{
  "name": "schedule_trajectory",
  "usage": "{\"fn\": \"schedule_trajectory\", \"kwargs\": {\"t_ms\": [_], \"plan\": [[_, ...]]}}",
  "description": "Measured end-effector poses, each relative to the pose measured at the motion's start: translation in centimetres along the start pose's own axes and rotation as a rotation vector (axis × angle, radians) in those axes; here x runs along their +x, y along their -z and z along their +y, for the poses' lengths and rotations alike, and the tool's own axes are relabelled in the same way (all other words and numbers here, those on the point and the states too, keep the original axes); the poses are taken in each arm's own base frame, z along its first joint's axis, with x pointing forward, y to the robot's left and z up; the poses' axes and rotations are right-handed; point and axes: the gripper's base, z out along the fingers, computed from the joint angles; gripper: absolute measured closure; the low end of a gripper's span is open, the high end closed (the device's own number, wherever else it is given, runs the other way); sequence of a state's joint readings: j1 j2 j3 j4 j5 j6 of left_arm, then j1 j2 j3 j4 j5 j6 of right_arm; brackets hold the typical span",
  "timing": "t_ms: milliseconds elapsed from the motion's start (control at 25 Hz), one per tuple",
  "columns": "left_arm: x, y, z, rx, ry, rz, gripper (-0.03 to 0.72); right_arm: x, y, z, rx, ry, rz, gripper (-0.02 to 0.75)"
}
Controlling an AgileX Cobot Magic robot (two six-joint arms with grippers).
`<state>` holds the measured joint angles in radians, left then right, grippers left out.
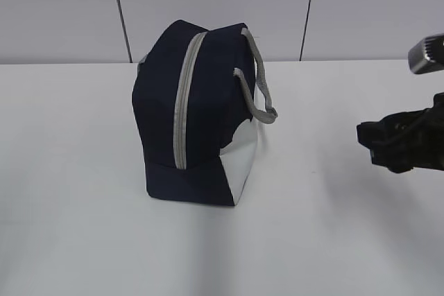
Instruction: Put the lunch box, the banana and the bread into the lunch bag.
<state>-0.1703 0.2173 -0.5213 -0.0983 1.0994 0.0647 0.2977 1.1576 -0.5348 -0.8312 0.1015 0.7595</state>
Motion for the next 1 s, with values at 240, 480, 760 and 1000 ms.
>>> {"fn": "schedule_trajectory", "kwargs": {"t_ms": [240, 480, 760, 1000], "plan": [[0.0, 0.0, 0.0, 0.000, 0.000, 0.000, 0.430, -0.3, 0.9, 1.0, -0.038, 0.074, 0.164, 0.281], [0.0, 0.0, 0.0, 0.000, 0.000, 0.000, 0.443, -2.4, 5.0, 2.1, -0.224, 0.169, 0.129, 0.281], [0.0, 0.0, 0.0, 0.000, 0.000, 0.000, 0.446, -2.5, 8.0, 2.1, -0.256, 0.160, 0.099, 0.281], [0.0, 0.0, 0.0, 0.000, 0.000, 0.000, 0.446, -1.6, 8.6, 2.0, -0.268, 0.149, 0.196, 0.281]]}}
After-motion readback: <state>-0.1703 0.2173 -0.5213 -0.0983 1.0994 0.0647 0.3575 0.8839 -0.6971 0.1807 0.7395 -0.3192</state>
